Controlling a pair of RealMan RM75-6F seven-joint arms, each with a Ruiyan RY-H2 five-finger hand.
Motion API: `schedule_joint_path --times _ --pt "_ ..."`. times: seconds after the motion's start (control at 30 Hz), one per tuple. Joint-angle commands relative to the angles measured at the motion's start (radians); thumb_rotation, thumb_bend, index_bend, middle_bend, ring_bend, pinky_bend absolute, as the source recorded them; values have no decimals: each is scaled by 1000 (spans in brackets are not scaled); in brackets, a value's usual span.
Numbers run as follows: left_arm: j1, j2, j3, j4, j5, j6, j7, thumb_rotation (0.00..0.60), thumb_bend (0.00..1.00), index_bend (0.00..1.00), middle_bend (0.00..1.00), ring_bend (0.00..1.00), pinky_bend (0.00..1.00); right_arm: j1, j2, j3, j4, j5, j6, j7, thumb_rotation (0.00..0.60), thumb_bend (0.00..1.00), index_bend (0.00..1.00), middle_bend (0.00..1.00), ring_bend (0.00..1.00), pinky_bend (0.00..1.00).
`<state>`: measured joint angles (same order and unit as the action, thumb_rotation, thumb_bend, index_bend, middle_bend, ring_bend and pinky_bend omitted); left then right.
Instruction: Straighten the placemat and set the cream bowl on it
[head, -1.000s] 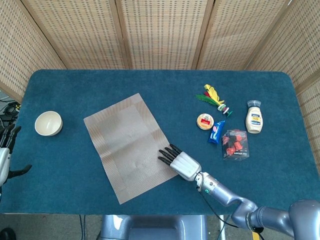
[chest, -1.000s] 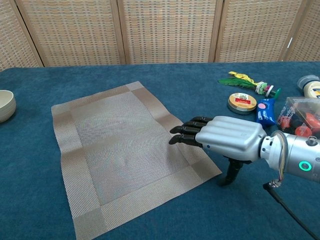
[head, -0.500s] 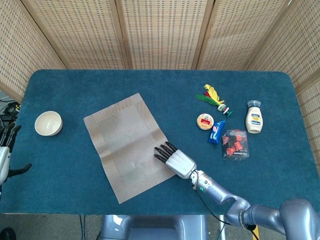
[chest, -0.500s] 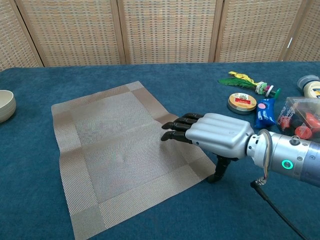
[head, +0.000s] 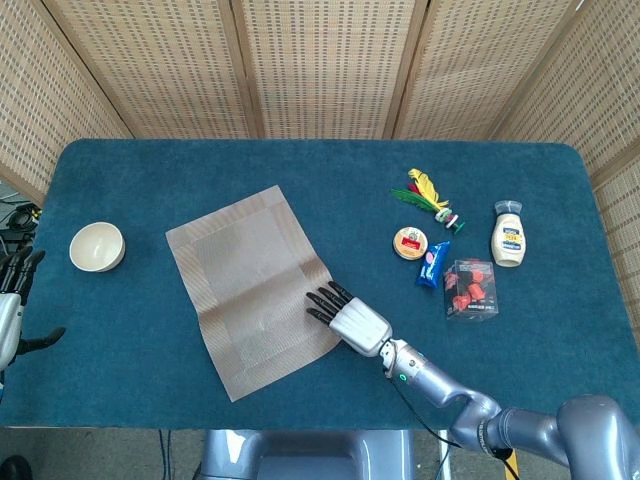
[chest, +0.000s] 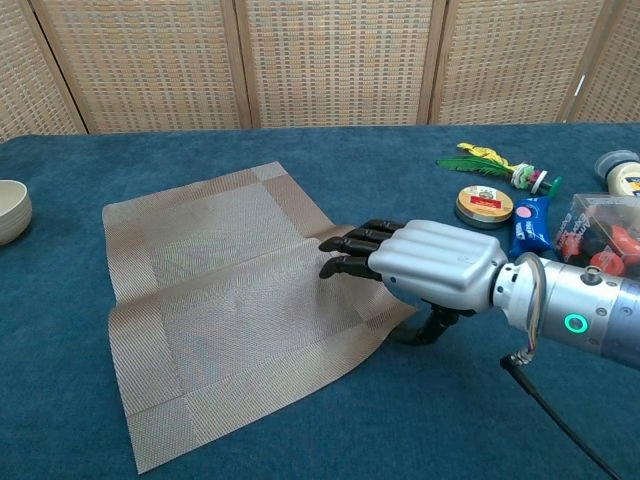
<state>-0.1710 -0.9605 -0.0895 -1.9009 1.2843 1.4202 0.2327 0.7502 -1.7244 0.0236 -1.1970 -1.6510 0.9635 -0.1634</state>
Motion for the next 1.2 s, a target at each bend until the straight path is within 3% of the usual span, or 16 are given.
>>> schedule_joint_path --times 0.03,0.43,0.6,0.73,0.93,1.03,1.2 --pt "0 0 0 0 1 -1 0 600 0 0 0 0 0 6 7 -6 0 3 -13 -6 600 519 217 0 0 0" --pt "3 0 -1 0 7 1 -1 600 0 0 0 0 0 19 4 -9 20 10 -19 -18 600 702 541 0 0 0" --pt "1 -2 0 3 10 -3 2 600 0 0 0 0 0 20 2 -14 25 -1 -1 -4 600 685 668 0 0 0" --pt "-1 -4 -1 5 10 -7 5 600 0 0 0 0 0 14 11 -36 28 -38 43 37 600 670 698 0 0 0" --pt "-2 -5 1 4 11 -12 8 600 0 0 0 0 0 0 81 -116 0 -161 157 95 600 661 703 0 0 0" --pt "-1 -8 6 1 21 -10 19 600 0 0 0 0 0 -21 209 -231 -14 -326 292 74 600 660 704 0 0 0" --pt "2 -14 11 -6 27 -5 35 600 0 0 0 0 0 -37 340 -308 11 -439 390 32 600 646 706 0 0 0"
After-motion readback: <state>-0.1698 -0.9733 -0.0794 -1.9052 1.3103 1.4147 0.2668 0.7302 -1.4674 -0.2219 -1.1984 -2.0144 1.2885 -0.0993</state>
